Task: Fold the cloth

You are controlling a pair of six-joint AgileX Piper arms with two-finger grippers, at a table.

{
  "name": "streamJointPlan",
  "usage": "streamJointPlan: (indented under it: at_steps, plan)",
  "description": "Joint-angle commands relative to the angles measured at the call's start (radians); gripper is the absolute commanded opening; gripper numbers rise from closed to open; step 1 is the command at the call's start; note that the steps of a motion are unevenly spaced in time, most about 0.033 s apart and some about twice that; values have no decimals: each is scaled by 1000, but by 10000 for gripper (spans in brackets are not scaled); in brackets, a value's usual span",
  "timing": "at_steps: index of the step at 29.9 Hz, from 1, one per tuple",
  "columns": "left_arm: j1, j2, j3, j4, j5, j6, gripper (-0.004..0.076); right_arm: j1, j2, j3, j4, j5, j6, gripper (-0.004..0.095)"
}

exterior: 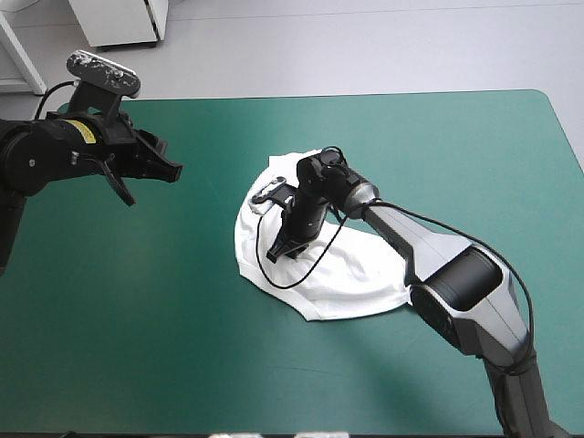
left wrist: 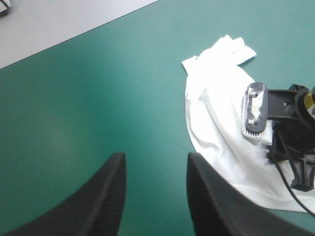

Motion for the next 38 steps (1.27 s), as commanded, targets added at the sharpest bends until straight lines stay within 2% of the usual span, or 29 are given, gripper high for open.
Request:
streamJointPlan:
  at_steps: [1,3,5,10,15,22,26,32,38]
  plan:
    - [1,-39,-24,24,32,-22,301,-14,-116,-20,-81,34,44,432]
    - [1,-46,-19,33,33,-24,301,-24,-149,-18,-127,34,77,533]
    - [1,-61,1,62,33,-32,301,-36,-198,-17,-174,34,103,572]
    - [1,-53,104,93,31,-37,301,-99,-366,53,-208,34,108,554]
    - [1,48,135,74,26,-21,310,-202,-572,257,-208,34,128,554]
    - [1,265,130,47,-42,-15,445,-245,-789,492,-217,34,156,554]
    - [1,405,68,9,-77,-15,447,-245,-844,562,-217,34,168,554]
    - [1,593,-96,-72,-77,-9,447,-245,-849,577,-213,32,173,554]
    - [1,713,-188,-129,-86,1,447,-245,-849,577,-211,29,173,554]
